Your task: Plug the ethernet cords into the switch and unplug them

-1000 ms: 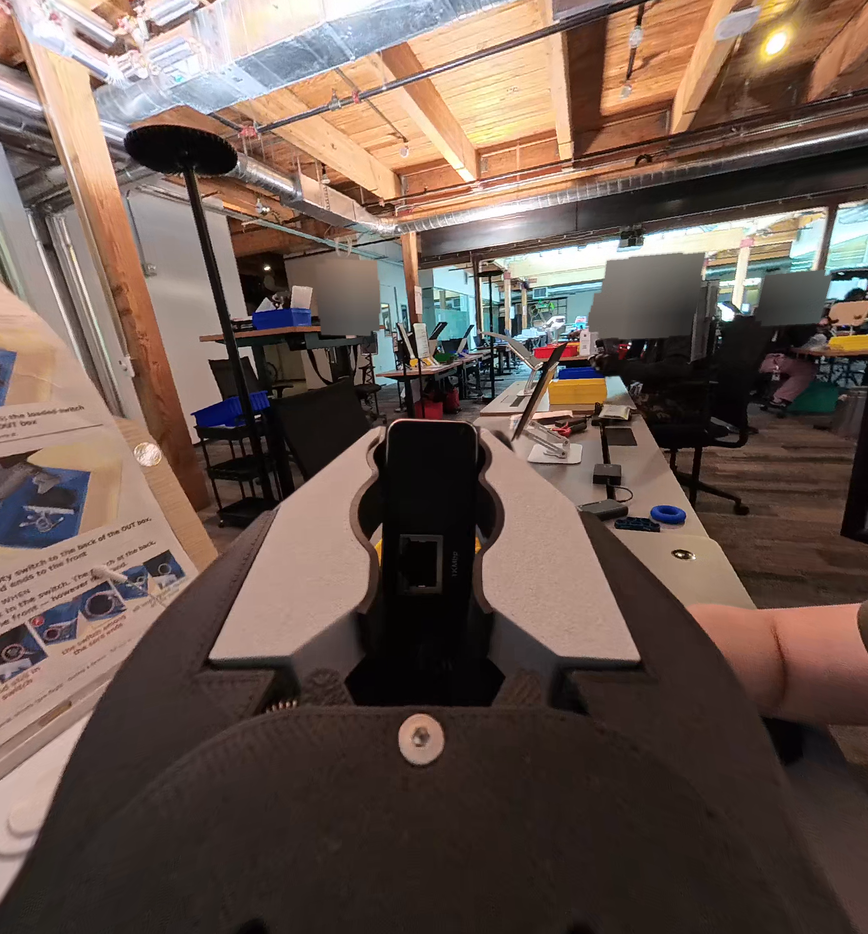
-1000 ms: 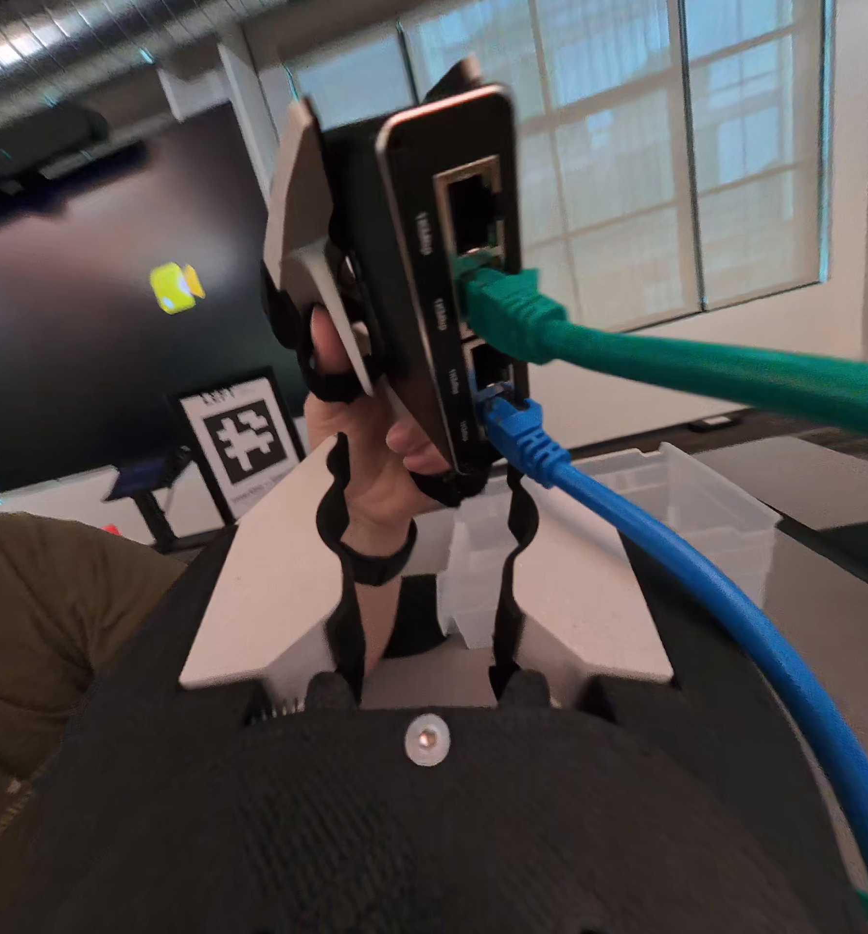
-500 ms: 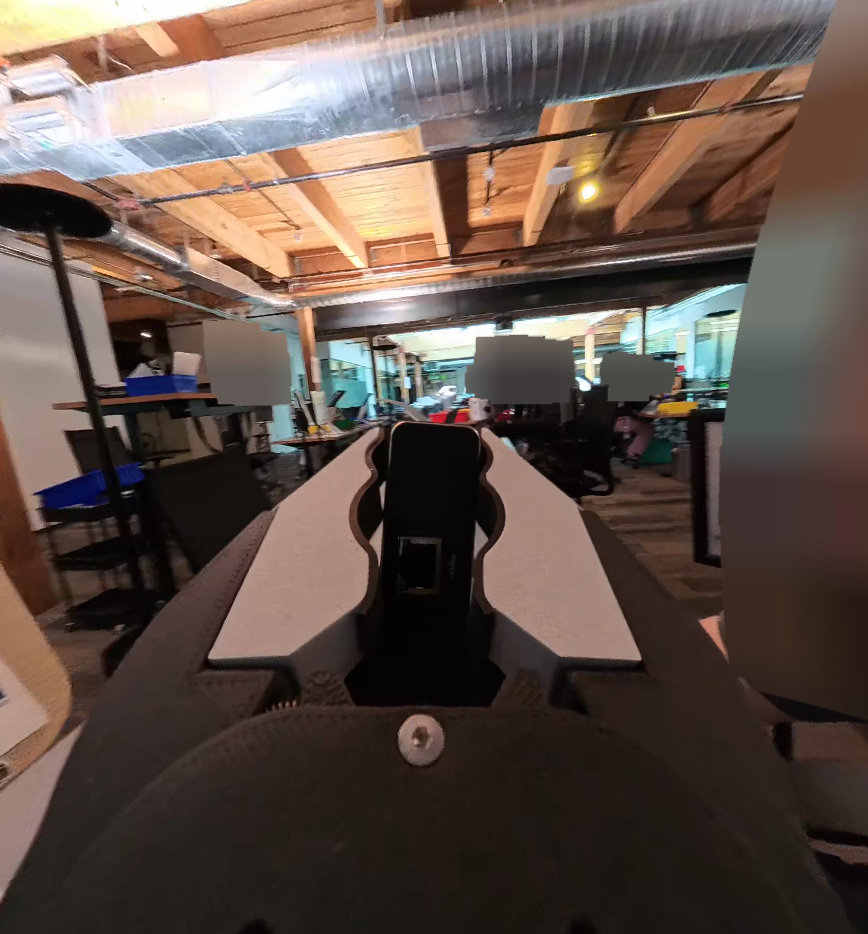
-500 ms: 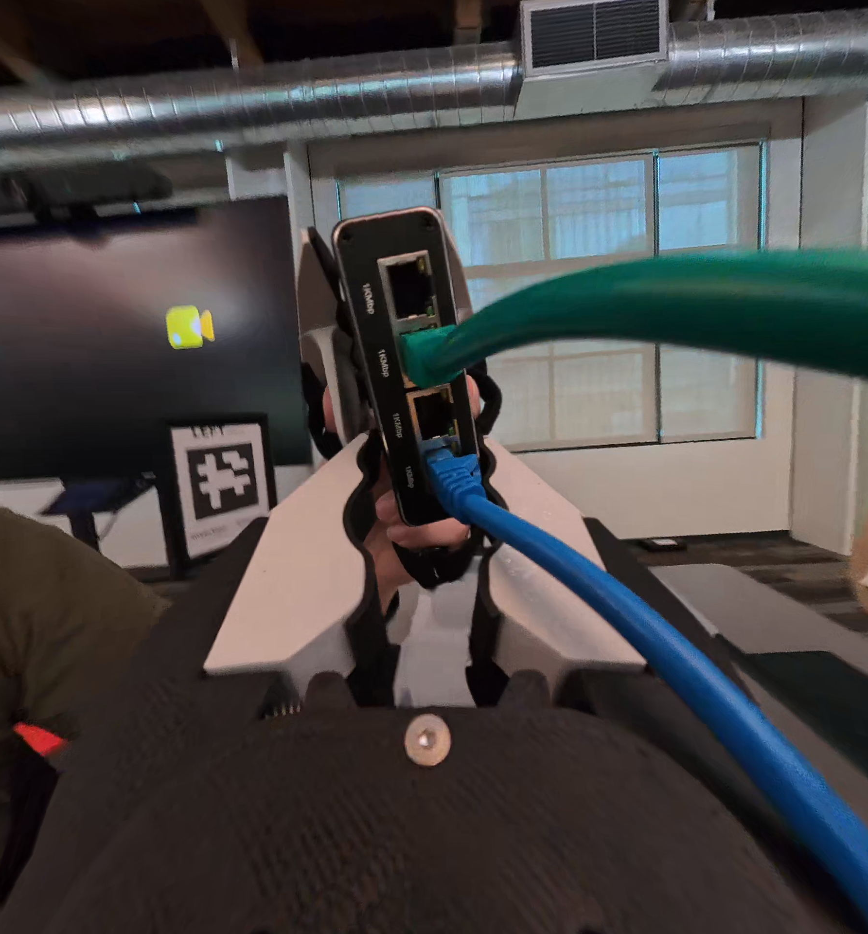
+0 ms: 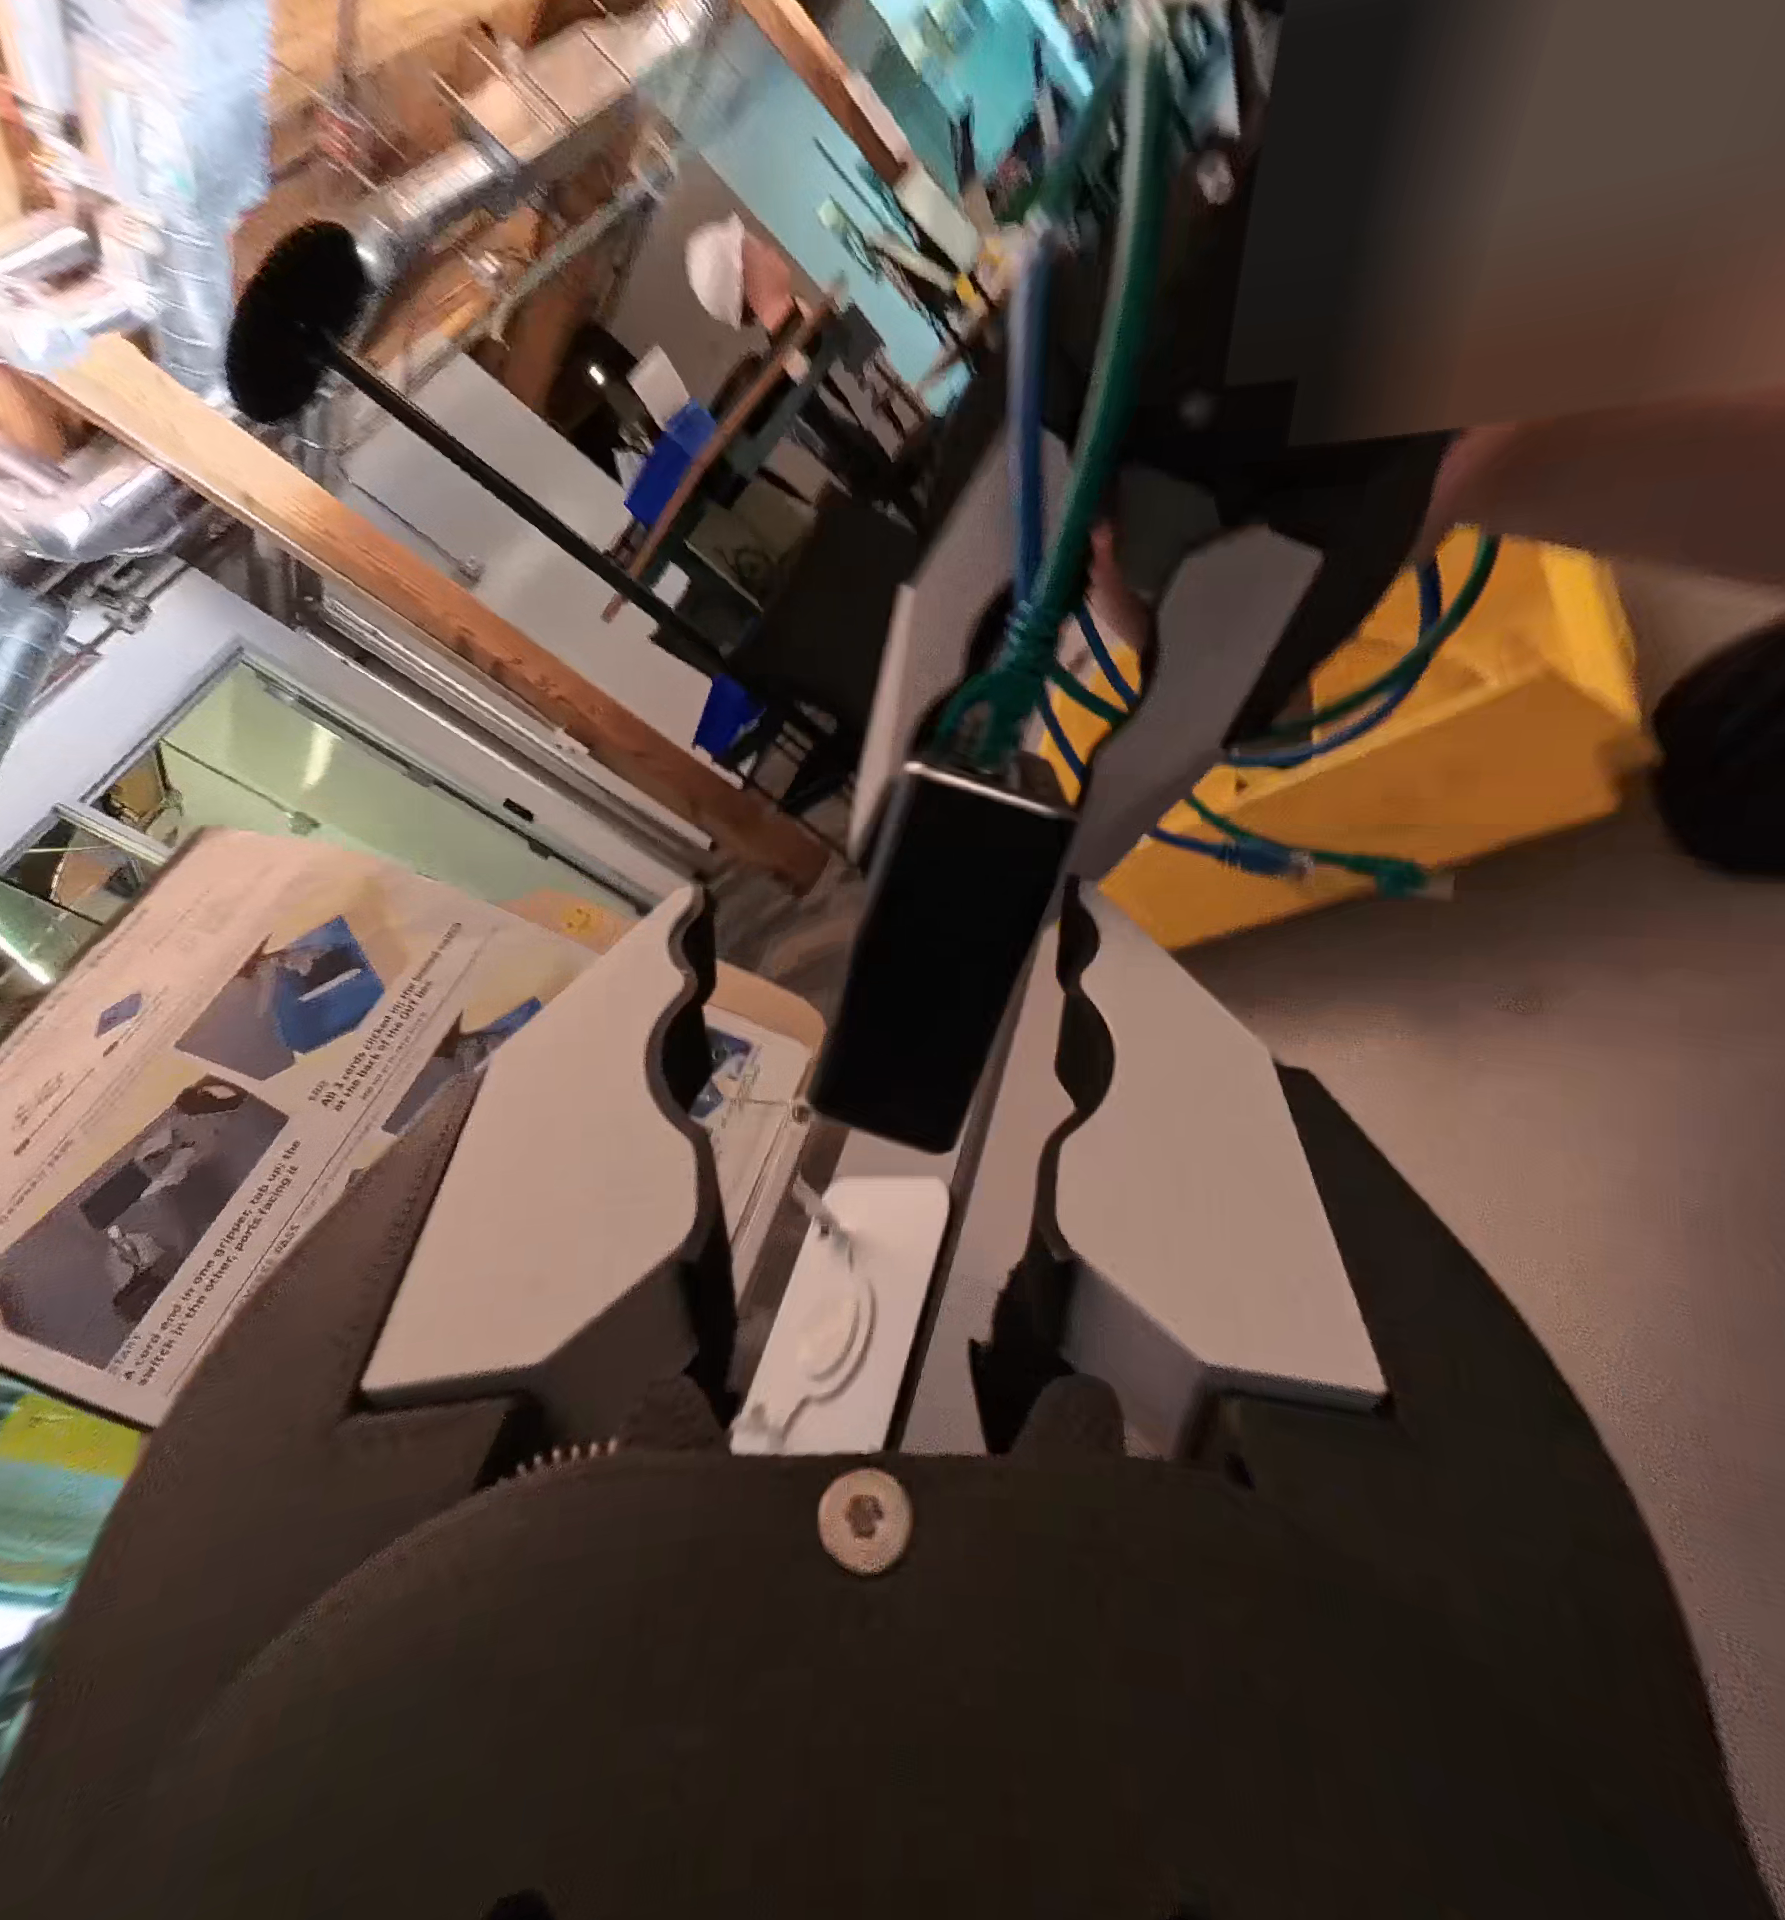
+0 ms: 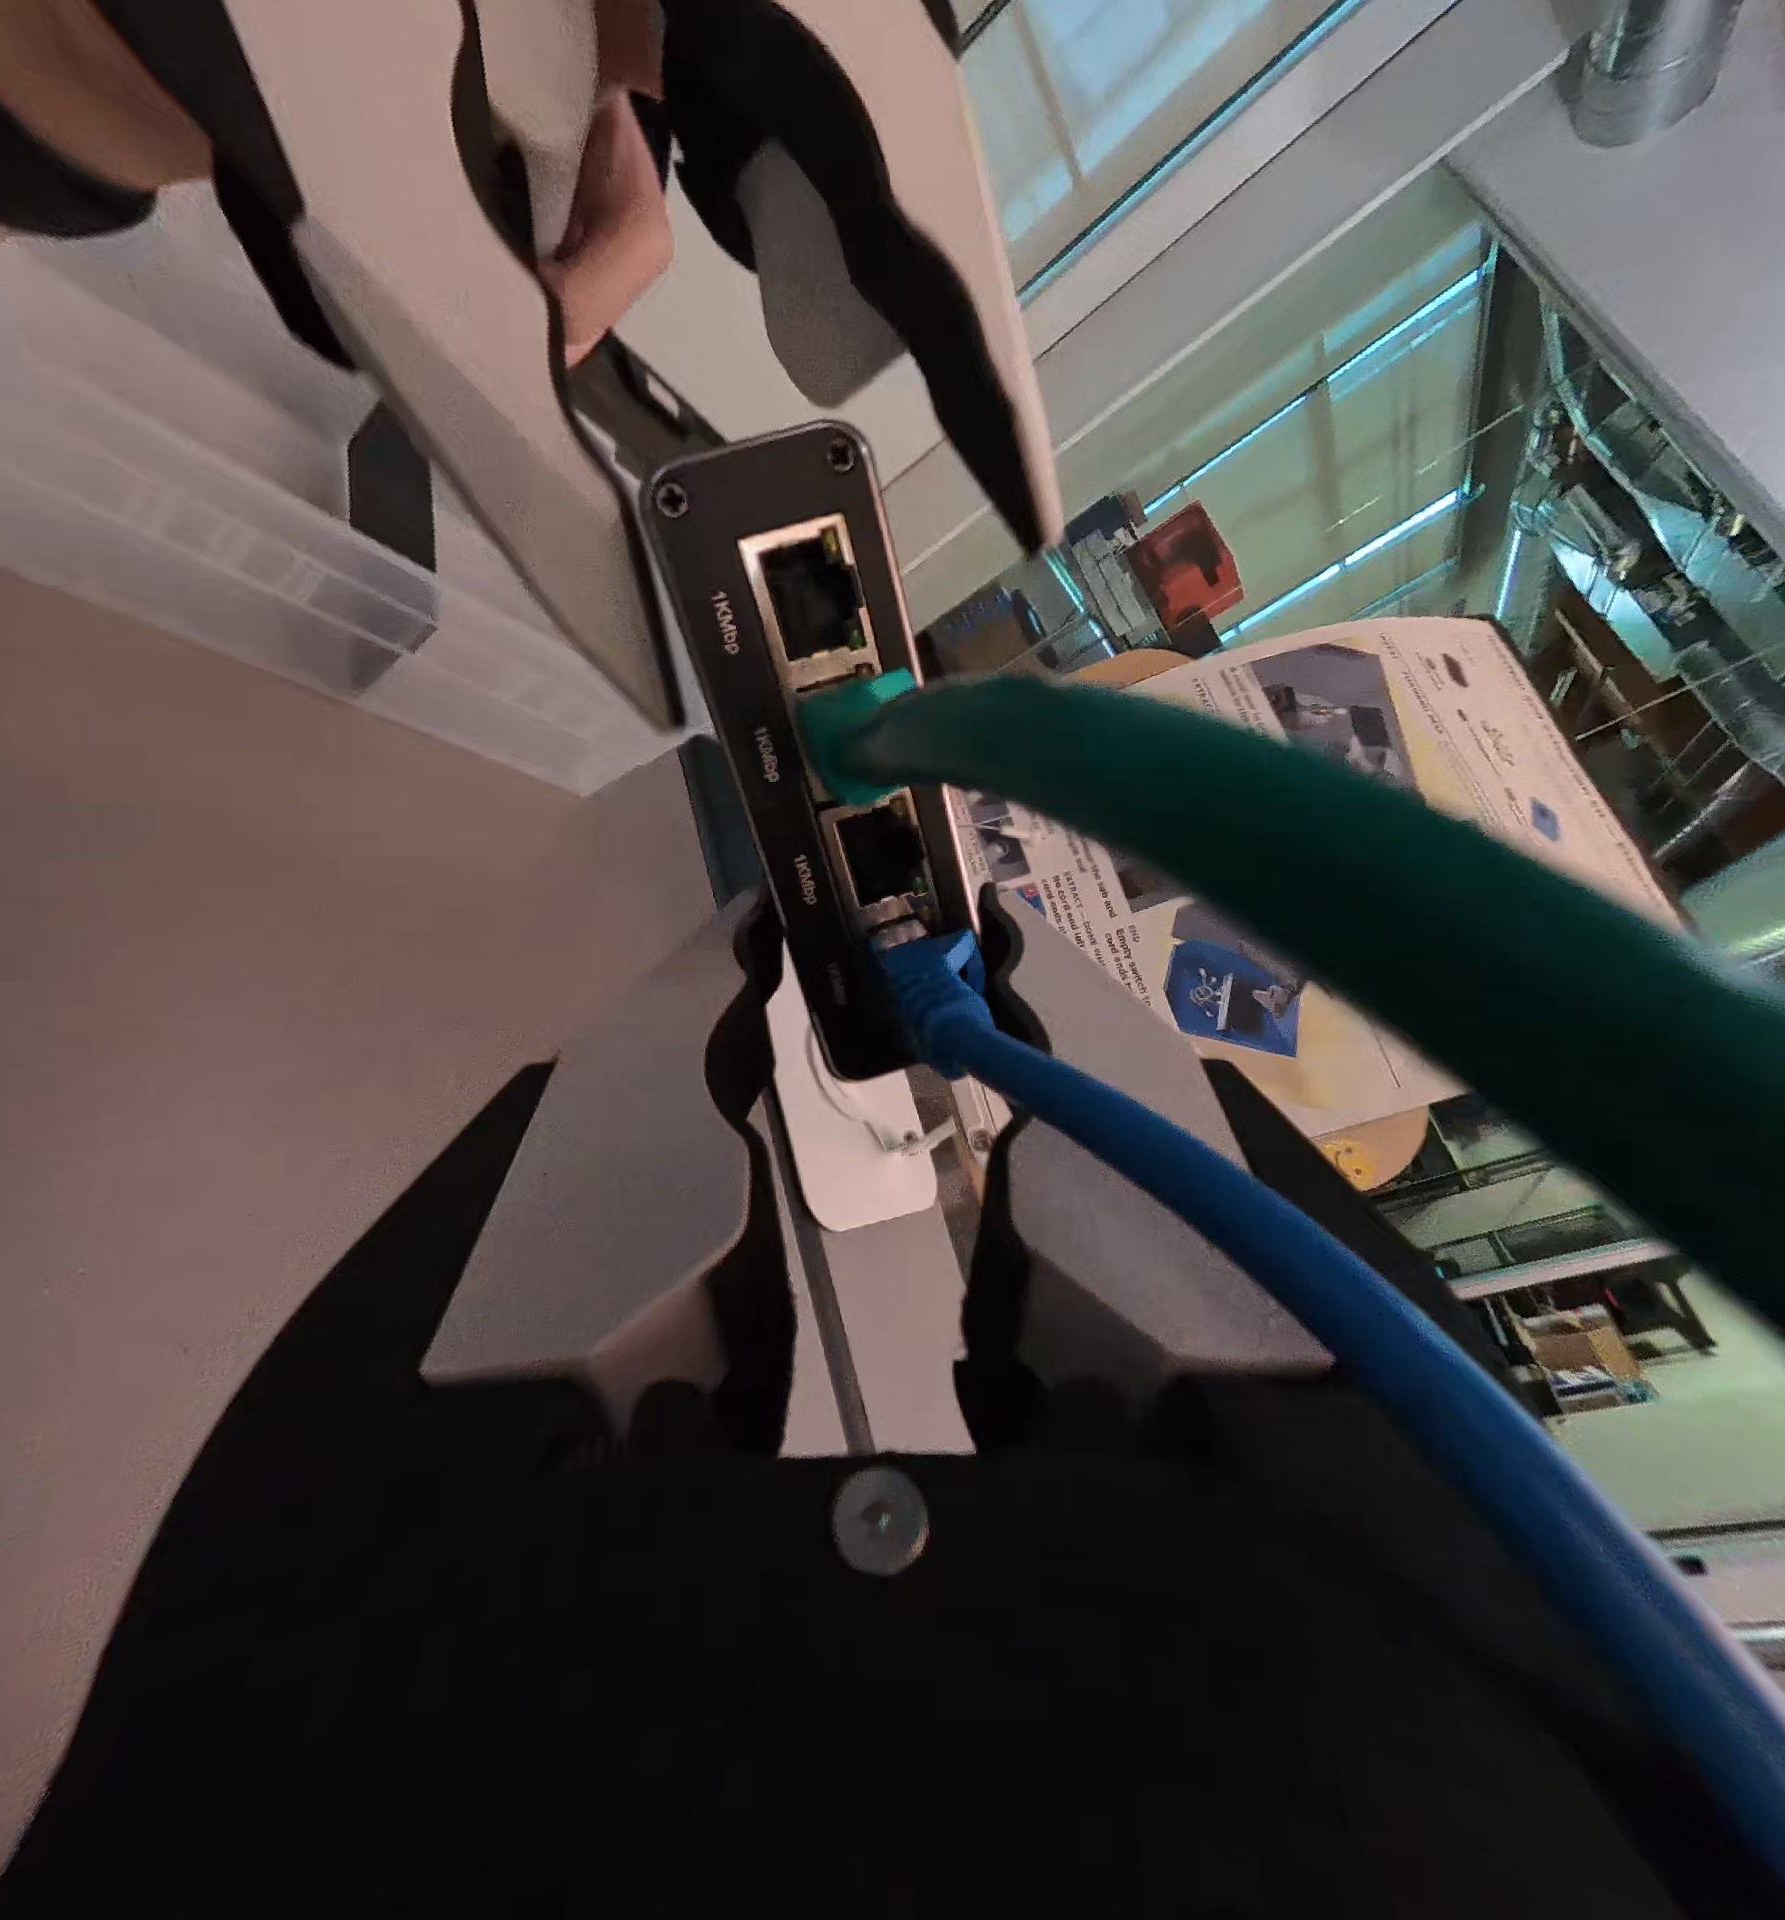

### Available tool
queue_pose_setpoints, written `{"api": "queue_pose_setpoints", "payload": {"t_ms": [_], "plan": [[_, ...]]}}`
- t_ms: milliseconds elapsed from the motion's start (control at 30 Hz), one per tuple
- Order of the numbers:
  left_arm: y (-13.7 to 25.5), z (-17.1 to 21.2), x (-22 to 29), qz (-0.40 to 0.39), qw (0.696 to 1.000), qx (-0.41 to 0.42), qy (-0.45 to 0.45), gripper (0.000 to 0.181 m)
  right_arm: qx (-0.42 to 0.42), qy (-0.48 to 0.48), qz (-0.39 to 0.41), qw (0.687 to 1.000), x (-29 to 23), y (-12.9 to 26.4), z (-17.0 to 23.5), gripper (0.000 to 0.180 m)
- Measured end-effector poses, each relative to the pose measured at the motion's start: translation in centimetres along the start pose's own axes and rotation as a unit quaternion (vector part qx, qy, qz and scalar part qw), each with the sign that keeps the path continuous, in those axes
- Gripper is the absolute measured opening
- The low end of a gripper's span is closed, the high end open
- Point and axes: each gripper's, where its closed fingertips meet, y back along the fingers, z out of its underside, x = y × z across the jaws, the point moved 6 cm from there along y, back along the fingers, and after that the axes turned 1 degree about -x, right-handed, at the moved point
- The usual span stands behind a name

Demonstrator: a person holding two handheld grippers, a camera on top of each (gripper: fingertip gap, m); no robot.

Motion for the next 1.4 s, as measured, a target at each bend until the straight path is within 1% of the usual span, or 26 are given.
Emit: {"api": "queue_pose_setpoints", "payload": {"t_ms": [67, 100, 133, 167, 233, 300, 367, 433, 467, 567, 600, 667, 733, 800, 833, 900, 933, 1033, 1100, 1167, 1267, 1300, 1400], "plan": [[-1.0, 0.8, 1.0, 0.014, 0.998, -0.045, -0.032, 0.062, 0.006, 0.003, -0.005, 1.000, -0.4, -0.2, -0.3, 0.037], [-1.4, 1.2, 1.3, 0.016, 0.997, -0.061, -0.044, 0.058, 0.012, 0.007, -0.006, 1.000, -0.5, -0.3, -0.4, 0.037], [-1.6, 1.4, 1.5, 0.012, 0.996, -0.068, -0.060, 0.044, 0.013, 0.023, -0.006, 1.000, -0.7, -0.3, -0.5, 0.037], [-1.8, 1.6, 1.7, 0.010, 0.994, -0.070, -0.080, 0.036, 0.006, 0.046, -0.001, 0.999, -0.9, -0.4, -0.4, 0.038], [-2.2, 2.1, 1.9, -0.003, 0.989, -0.093, -0.118, 0.035, -0.011, 0.077, 0.020, 0.997, -0.9, -0.5, -0.1, 0.039], [-2.5, 2.4, 1.9, -0.012, 0.984, -0.112, -0.135, 0.033, -0.023, 0.086, 0.033, 0.996, -0.8, -0.7, 0.3, 0.041], [-2.5, 2.2, 1.7, -0.023, 0.985, -0.107, -0.133, 0.033, -0.028, 0.097, 0.051, 0.994, -0.4, -0.7, 0.6, 0.043], [-2.1, 2.0, 1.1, -0.032, 0.986, -0.106, -0.124, 0.033, -0.051, 0.108, 0.060, 0.991, -0.2, -0.7, 1.1, 0.048], [-1.8, 1.9, 0.7, -0.047, 0.985, -0.108, -0.123, 0.033, -0.063, 0.112, 0.057, 0.990, -0.3, -0.6, 1.2, 0.045], [-0.9, 2.2, -0.5, -0.092, 0.976, -0.133, -0.146, 0.033, -0.058, 0.132, 0.038, 0.989, -1.1, -0.5, 0.6, 0.043], [-0.7, 2.4, -0.7, -0.101, 0.974, -0.135, -0.152, 0.033, -0.043, 0.141, 0.027, 0.989, -1.7, -0.3, 0.0, 0.043], [-0.6, 2.6, -1.0, -0.111, 0.971, -0.136, -0.164, 0.033, 0.017, 0.167, -0.024, 0.985, -3.7, 0.3, -1.8, 0.043], [-0.7, 3.0, -1.0, -0.117, 0.965, -0.149, -0.180, 0.033, 0.063, 0.183, -0.053, 0.980, -5.1, 1.3, -3.7, 0.043], [-0.9, 3.6, -0.9, -0.118, 0.957, -0.170, -0.202, 0.034, 0.115, 0.168, -0.085, 0.975, -6.1, 3.0, -6.2, 0.043], [-1.1, 3.9, -0.9, -0.117, 0.953, -0.179, -0.213, 0.034, 0.147, 0.158, -0.086, 0.973, -6.1, 4.2, -7.5, 0.043], [-1.4, 4.4, -0.4, -0.106, 0.948, -0.188, -0.235, 0.034, 0.184, 0.149, -0.051, 0.970, -5.1, 6.7, -9.3, 0.042], [-1.6, 4.5, -0.1, -0.095, 0.947, -0.188, -0.241, 0.034, 0.186, 0.149, -0.027, 0.971, -4.2, 7.9, -9.6, 0.040], [-2.1, 4.3, 0.8, -0.073, 0.949, -0.177, -0.249, 0.034, 0.165, 0.133, 0.095, 0.973, -0.2, 10.5, -8.6, 0.032], [-2.3, 3.9, 1.5, -0.059, 0.950, -0.165, -0.257, 0.033, 0.171, 0.095, 0.126, 0.973, 2.0, 11.7, -7.2, 0.026], [-2.5, 3.4, 2.0, -0.052, 0.952, -0.154, -0.259, 0.033, 0.162, 0.069, 0.112, 0.978, 3.1, 11.5, -5.2, 0.026], [-2.7, 3.0, 2.4, -0.044, 0.955, -0.146, -0.256, 0.033, 0.105, 0.031, 0.024, 0.994, 2.4, 9.1, -3.1, 0.027], [-2.7, 3.0, 2.4, -0.045, 0.953, -0.148, -0.259, 0.033, 0.094, 0.014, 0.008, 0.995, 2.0, 8.5, -3.4, 0.028], [-2.9, 3.1, 2.6, -0.044, 0.949, -0.161, -0.267, 0.033, 0.124, 0.016, -0.046, 0.991, -0.3, 7.7, -5.9, 0.027]]}}
